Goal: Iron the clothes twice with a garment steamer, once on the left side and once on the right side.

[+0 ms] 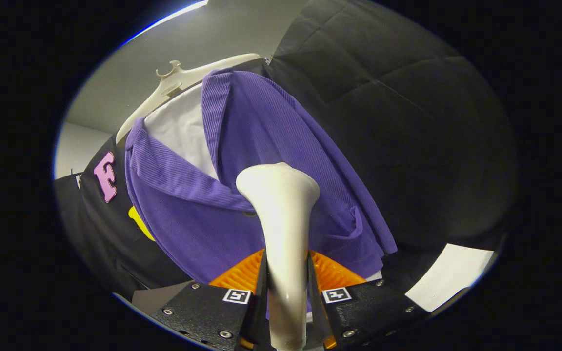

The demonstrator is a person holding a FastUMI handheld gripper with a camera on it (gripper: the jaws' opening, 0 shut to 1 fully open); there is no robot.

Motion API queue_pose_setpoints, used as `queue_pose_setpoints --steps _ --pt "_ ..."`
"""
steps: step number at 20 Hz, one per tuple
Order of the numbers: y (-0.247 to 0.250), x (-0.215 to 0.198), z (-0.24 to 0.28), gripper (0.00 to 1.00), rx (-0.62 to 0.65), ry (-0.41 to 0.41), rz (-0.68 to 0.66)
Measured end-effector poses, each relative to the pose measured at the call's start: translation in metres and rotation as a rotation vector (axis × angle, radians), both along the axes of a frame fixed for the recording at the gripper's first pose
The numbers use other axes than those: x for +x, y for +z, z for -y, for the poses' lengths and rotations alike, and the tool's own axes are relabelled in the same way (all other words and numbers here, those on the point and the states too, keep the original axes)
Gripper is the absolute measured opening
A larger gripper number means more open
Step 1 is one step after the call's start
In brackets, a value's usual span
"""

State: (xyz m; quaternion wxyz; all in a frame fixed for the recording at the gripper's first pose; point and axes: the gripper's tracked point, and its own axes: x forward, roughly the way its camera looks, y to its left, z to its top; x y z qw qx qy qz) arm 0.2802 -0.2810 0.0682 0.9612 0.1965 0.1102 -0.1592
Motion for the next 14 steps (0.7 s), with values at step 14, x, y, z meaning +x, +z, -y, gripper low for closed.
queue_pose_setpoints --steps 14 --pt "-0.106 -0.053 0.013 0.39 0.058 -0.019 -0.182"
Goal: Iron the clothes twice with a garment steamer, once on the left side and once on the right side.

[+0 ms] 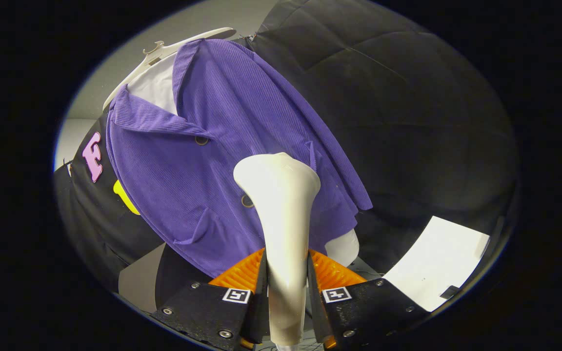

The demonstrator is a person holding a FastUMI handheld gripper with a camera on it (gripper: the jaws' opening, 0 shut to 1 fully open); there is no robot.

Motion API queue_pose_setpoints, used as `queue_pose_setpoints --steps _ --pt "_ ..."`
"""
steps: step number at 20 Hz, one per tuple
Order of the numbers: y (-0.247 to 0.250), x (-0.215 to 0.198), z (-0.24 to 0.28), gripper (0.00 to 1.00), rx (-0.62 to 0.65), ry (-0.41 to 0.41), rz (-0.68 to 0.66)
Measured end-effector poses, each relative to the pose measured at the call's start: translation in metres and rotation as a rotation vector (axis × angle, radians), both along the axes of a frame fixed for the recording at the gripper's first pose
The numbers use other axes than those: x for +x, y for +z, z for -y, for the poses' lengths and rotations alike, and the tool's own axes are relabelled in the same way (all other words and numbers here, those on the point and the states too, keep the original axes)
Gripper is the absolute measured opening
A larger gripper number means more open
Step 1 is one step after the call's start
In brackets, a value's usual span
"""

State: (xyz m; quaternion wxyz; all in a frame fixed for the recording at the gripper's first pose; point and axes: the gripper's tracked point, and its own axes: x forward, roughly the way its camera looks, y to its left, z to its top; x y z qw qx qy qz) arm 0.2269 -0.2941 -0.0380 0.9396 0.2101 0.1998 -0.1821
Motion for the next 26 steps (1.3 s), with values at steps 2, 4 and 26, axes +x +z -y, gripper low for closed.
queue_pose_setpoints --steps 2,4,26 --pt "-0.013 -0.006 -0.003 0.39 0.005 0.0 -0.029" --pt "-0.033 -0.013 -0.005 0.39 0.01 0.008 -0.064" --pt "-0.111 -0.129 -0.106 0.39 0.029 0.118 -0.184"
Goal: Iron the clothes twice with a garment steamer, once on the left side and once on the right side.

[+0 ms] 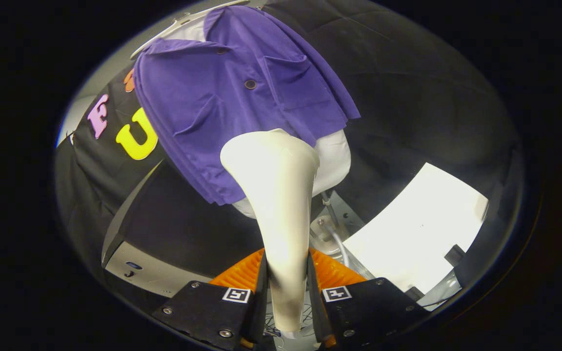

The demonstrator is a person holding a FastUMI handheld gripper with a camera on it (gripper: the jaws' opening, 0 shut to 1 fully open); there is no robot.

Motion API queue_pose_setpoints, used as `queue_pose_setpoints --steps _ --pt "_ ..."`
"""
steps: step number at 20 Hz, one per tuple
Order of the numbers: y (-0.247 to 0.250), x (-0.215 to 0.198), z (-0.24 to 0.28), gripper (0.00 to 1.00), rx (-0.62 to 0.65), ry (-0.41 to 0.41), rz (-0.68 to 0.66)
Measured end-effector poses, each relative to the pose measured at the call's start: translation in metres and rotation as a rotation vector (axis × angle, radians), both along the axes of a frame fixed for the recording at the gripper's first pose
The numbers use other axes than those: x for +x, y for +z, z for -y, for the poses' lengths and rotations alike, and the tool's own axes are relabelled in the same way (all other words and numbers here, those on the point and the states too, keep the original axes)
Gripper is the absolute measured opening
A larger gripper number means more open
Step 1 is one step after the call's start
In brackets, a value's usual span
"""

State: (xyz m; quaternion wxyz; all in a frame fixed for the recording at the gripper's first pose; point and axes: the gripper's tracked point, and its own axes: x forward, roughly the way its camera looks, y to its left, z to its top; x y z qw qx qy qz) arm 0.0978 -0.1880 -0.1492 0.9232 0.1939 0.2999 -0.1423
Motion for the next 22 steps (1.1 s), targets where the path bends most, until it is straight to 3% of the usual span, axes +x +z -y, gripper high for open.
queue_pose_setpoints --steps 12,22 --pt "0.116 -0.086 -0.116 0.39 -0.129 0.159 0.254" --pt "0.171 -0.113 -0.155 0.39 -0.174 0.293 0.381"
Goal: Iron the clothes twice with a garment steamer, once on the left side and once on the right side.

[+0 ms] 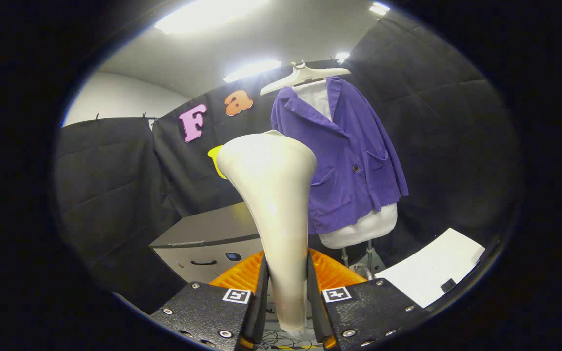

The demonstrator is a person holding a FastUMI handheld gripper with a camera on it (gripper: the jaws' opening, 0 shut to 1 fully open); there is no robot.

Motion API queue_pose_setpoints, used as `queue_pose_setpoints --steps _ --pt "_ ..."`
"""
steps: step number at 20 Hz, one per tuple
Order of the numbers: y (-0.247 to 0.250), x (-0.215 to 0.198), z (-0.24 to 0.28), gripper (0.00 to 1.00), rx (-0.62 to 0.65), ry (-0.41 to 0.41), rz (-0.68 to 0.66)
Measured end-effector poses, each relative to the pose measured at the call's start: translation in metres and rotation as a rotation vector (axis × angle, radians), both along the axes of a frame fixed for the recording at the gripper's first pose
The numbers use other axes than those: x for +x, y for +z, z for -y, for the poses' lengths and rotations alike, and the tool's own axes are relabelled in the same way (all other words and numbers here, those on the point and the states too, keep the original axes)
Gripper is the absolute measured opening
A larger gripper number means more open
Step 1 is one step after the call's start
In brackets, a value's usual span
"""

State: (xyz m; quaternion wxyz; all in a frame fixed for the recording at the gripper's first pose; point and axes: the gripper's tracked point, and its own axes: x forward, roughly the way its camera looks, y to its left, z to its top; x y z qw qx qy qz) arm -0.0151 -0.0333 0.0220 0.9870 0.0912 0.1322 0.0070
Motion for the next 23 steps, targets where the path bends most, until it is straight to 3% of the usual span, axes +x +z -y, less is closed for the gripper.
queue_pose_setpoints --steps 7,23 --pt "-0.014 -0.014 0.004 0.39 0.0 0.073 -0.042" --pt "-0.02 -0.007 0.01 0.39 0.018 0.077 -0.063"
